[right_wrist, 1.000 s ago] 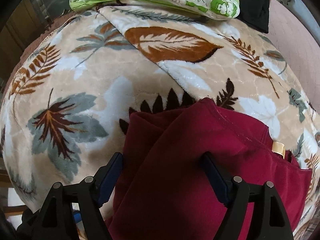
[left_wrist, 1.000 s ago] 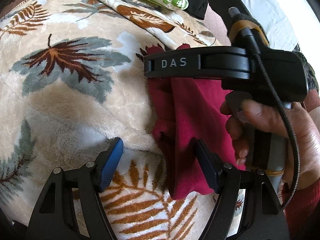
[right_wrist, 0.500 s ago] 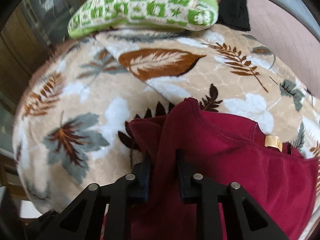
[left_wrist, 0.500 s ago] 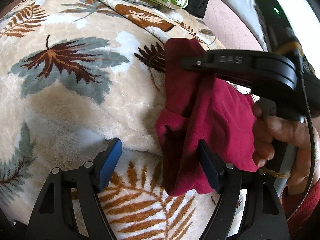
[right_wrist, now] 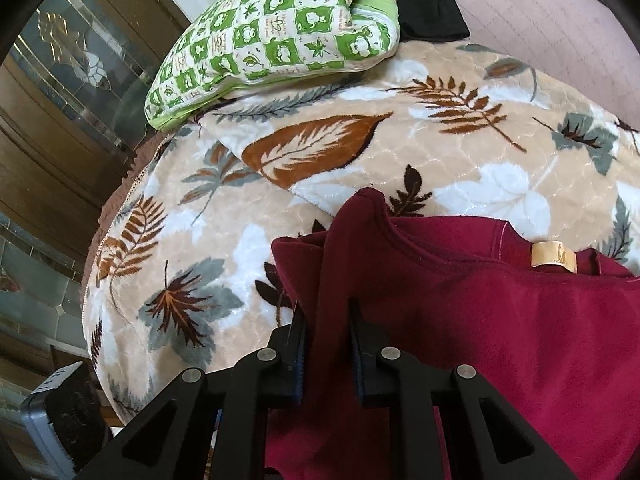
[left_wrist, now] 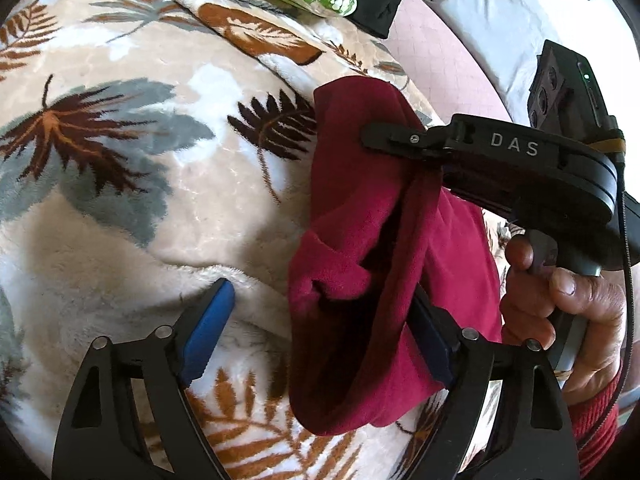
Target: Fold small clothes
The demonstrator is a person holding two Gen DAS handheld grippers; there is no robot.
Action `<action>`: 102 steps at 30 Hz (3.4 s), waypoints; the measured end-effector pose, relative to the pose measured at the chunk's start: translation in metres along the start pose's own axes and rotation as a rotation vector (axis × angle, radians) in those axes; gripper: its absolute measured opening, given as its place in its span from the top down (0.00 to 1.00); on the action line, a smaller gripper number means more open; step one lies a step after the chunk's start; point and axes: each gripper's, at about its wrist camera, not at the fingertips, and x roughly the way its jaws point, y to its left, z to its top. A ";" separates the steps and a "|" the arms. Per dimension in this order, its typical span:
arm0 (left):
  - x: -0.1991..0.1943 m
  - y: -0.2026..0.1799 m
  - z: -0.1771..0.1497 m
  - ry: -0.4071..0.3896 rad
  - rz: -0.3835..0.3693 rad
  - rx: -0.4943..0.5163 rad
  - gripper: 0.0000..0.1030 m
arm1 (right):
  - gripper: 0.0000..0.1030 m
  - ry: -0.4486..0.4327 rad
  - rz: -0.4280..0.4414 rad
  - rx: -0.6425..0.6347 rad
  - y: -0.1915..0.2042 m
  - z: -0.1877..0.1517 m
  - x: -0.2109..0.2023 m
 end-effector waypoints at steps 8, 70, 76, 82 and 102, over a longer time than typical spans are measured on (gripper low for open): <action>0.006 -0.011 -0.012 0.040 -0.075 0.035 0.17 | 0.84 0.028 -0.010 -0.030 0.006 0.002 0.009; 0.106 -0.271 -0.080 0.155 -0.022 0.530 0.79 | 0.88 -0.177 -0.232 0.218 -0.249 -0.069 -0.146; 0.063 -0.272 -0.077 0.178 -0.095 0.586 0.44 | 0.68 -0.197 -0.258 0.251 -0.258 -0.087 -0.156; 0.029 -0.253 -0.071 0.073 0.012 0.652 0.43 | 0.56 -0.277 -0.188 0.227 -0.226 -0.118 -0.209; 0.082 -0.197 -0.096 0.167 0.195 0.578 0.43 | 0.71 -0.253 -0.087 0.242 -0.206 -0.195 -0.198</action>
